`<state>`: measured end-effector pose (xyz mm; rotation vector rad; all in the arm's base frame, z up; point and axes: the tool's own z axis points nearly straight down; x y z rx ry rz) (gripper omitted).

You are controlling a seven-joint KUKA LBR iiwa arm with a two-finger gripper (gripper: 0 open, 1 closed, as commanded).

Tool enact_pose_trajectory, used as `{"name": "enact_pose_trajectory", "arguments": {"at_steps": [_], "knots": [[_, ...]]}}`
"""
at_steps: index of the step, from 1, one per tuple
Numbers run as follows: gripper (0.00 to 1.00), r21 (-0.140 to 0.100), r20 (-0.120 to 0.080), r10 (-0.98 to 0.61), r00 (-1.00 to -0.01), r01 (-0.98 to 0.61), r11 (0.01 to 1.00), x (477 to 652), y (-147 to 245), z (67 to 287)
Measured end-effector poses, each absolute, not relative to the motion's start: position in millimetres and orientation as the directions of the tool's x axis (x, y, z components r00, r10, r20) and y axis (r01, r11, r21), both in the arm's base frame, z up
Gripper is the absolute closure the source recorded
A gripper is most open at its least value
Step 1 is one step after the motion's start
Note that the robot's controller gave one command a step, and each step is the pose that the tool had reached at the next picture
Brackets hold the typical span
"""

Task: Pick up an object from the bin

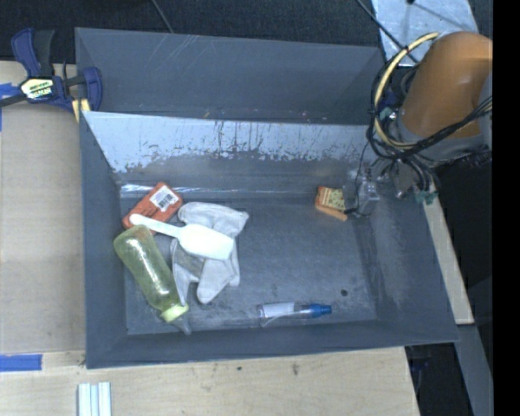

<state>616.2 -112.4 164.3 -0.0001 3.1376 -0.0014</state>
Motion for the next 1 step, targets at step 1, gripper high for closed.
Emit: {"name": "enact_pose_trajectory", "arguments": {"at_steps": [1], "knots": [[0.0,-0.001,-0.004,-0.001,-1.0,-0.001,1.0,616.2,-112.3,164.3]]}}
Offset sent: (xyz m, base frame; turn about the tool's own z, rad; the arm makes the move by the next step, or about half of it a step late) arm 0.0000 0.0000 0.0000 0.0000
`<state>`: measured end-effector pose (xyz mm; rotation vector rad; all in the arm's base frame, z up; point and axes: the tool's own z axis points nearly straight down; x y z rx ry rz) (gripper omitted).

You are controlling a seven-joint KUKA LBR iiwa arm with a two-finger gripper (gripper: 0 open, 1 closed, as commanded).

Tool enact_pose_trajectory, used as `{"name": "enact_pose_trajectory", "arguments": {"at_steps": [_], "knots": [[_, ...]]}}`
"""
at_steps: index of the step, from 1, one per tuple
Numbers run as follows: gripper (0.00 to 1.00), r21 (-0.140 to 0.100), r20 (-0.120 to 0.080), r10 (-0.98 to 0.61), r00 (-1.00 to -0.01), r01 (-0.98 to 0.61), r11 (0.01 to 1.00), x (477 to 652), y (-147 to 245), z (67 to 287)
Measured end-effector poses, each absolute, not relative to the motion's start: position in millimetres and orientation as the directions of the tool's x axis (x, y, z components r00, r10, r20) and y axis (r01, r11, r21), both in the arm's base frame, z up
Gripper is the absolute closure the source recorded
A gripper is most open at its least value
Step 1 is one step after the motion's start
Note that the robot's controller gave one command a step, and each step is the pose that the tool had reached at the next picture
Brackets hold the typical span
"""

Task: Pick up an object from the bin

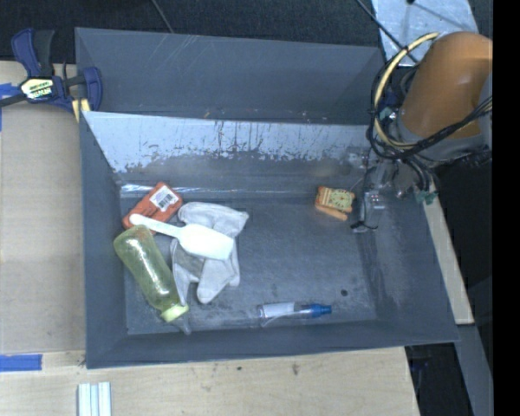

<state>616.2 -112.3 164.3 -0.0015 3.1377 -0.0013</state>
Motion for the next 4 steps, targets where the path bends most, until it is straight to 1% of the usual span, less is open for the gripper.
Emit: {"name": "enact_pose_trajectory", "arguments": {"at_steps": [1,2,3,4], "knots": [[0.0,-0.001,-0.004,-0.001,-1.0,-0.001,1.0,616.2,-112.2,164.3],[0.0,-0.003,-0.008,-0.044,-0.999,-0.044,0.999,608.3,-62.9,121.7],[0.0,0.003,0.006,-0.06,-0.998,-0.06,0.998,609.2,-53.2,148.7],[0.0,-0.004,-0.015,-0.15,-0.988,-0.15,0.989,616.6,-47.5,165.2]]}}
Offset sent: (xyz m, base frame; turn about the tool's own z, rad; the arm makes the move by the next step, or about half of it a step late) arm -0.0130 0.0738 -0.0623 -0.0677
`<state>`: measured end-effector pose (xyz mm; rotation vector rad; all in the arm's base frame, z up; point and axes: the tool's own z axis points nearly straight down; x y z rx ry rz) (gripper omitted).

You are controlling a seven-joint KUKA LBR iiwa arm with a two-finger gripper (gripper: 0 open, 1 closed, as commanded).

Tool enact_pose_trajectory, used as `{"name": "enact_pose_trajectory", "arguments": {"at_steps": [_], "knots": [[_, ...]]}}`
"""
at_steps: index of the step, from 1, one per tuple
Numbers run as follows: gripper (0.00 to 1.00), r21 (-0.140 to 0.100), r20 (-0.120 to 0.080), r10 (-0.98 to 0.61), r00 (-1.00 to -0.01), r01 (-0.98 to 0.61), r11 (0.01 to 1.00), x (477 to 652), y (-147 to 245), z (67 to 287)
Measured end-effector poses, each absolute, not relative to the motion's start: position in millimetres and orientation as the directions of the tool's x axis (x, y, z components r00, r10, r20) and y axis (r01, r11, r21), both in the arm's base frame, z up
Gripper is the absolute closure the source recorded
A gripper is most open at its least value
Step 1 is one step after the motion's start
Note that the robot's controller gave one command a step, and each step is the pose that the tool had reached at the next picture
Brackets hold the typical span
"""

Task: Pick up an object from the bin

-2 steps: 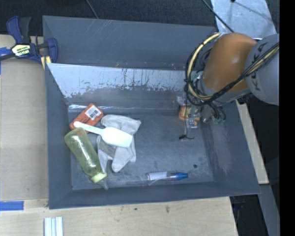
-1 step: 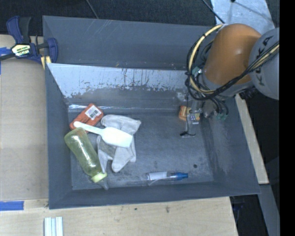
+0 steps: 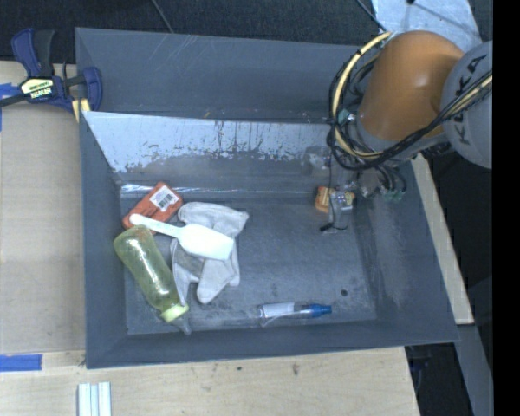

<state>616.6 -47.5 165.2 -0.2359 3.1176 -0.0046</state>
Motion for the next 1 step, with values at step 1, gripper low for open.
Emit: {"name": "enact_pose_trajectory", "arguments": {"at_steps": [1], "knots": [[0.0,0.001,0.001,-0.115,-0.993,-0.115,0.993,620.8,-31.2,156.8]]}}
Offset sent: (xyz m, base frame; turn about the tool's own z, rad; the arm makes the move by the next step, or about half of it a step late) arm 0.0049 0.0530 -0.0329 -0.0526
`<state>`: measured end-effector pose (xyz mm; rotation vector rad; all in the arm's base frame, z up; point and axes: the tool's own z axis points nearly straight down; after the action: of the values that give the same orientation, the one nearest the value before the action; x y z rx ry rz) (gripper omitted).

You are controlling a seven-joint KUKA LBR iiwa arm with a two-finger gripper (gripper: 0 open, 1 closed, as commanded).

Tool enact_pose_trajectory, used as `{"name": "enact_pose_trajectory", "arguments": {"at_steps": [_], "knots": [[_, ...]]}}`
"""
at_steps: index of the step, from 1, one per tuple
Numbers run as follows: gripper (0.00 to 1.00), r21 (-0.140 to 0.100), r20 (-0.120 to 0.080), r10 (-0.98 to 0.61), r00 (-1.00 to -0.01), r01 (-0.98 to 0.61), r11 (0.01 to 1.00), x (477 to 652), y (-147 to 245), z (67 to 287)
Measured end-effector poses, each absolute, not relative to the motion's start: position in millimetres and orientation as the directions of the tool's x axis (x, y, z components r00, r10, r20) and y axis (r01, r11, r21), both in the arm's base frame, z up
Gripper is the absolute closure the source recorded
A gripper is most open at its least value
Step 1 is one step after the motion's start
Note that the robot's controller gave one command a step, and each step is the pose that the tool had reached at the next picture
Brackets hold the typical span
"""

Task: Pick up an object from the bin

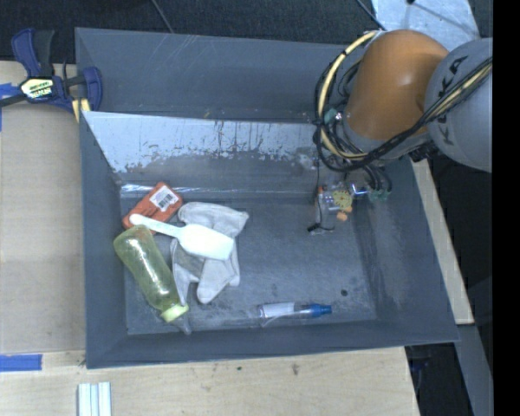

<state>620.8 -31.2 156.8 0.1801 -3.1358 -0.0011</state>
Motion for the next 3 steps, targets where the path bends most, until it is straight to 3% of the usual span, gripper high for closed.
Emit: {"name": "enact_pose_trajectory", "arguments": {"at_steps": [1,2,3], "knots": [[0.0,-0.001,-0.005,-0.156,-0.988,-0.156,0.988,622.9,-6.9,144.7],[0.0,0.0,-0.005,-0.136,-0.991,-0.136,0.991,625.1,24.3,107.3],[0.0,0.0,-0.004,-0.134,-0.991,-0.134,0.991,608.8,50.2,77.0]]}}
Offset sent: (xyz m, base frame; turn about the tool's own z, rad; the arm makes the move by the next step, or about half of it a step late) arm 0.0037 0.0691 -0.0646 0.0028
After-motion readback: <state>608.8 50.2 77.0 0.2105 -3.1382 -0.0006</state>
